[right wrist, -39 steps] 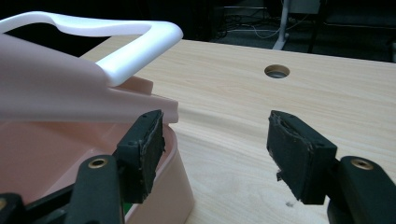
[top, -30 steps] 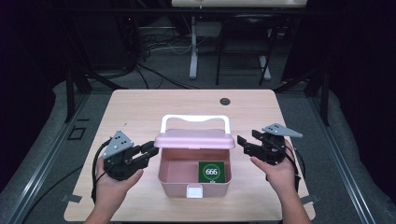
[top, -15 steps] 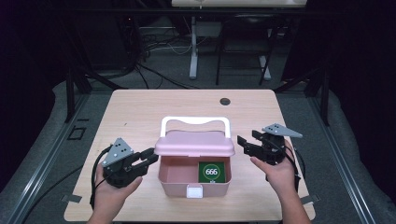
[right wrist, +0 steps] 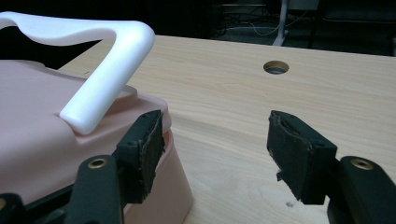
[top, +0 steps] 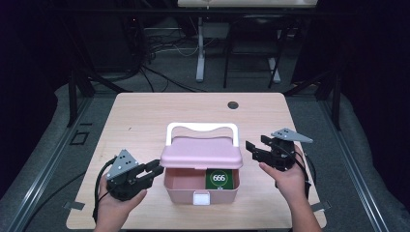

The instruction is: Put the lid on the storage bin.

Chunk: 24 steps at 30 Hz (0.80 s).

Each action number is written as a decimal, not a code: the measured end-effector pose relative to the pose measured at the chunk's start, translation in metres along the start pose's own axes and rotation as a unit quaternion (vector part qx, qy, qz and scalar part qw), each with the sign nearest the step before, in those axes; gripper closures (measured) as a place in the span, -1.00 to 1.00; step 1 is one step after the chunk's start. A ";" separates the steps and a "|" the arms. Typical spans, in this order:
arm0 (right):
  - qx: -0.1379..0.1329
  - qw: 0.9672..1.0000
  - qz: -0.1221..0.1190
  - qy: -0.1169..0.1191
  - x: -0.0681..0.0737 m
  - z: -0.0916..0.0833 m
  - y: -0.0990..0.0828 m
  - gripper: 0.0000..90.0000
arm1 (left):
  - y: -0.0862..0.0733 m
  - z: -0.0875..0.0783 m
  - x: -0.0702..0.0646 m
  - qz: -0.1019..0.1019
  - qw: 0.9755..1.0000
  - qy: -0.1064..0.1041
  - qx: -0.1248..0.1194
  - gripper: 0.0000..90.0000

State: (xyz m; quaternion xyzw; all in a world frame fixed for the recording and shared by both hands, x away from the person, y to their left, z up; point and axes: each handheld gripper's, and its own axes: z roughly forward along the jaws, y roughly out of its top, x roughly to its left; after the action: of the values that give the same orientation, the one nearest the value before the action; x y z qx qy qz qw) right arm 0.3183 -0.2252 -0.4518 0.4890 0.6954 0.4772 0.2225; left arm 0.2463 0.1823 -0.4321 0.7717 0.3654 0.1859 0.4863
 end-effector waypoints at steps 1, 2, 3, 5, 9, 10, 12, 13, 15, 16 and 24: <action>0.000 1.000 0.000 0.000 0.000 0.000 0.000 -0.20 | -0.001 0.000 0.000 0.000 1.000 0.000 -0.001 0.63; 0.000 1.000 0.000 0.000 0.000 0.000 0.000 -0.20 | -0.002 0.000 -0.001 0.000 1.000 -0.001 -0.001 0.63; 0.000 1.000 0.001 0.000 0.000 0.000 0.000 -0.20 | -0.003 -0.001 -0.001 -0.001 1.000 0.000 -0.001 0.63; 0.000 1.000 0.001 0.000 0.000 0.000 0.000 -0.20 | -0.006 -0.001 -0.001 -0.001 1.000 -0.001 -0.001 0.63; 0.001 1.000 0.001 -0.001 0.000 0.000 -0.001 -0.20 | -0.012 -0.002 -0.002 -0.003 1.000 -0.003 0.001 0.63; 0.001 1.000 0.001 -0.001 0.000 0.000 -0.001 -0.20 | -0.013 -0.002 -0.002 -0.003 1.000 -0.003 0.002 0.63; 0.001 1.000 0.002 0.000 0.000 0.000 -0.001 -0.20 | -0.016 -0.002 -0.003 -0.001 1.000 -0.005 0.005 0.63; 0.002 1.000 0.002 -0.001 0.000 0.001 -0.001 -0.20 | -0.018 -0.002 -0.003 -0.002 1.000 -0.005 0.005 0.63; 0.001 1.000 0.003 0.000 0.000 0.001 -0.001 -0.20 | -0.021 -0.002 -0.003 -0.003 1.000 -0.006 0.006 0.63; 0.001 1.000 0.002 0.000 0.000 0.001 -0.001 -0.20 | -0.022 -0.001 -0.003 -0.003 1.000 -0.006 0.006 0.63; 0.003 1.000 0.001 -0.001 0.000 0.002 -0.002 -0.20 | -0.032 -0.001 -0.004 -0.005 1.000 -0.008 0.017 0.63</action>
State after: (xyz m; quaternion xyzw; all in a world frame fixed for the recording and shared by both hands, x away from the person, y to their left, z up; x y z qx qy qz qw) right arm 0.3188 -0.2242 -0.4546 0.4903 0.6963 0.4751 0.2214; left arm 0.2304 0.1879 -0.4593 0.7793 0.3684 0.1709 0.4772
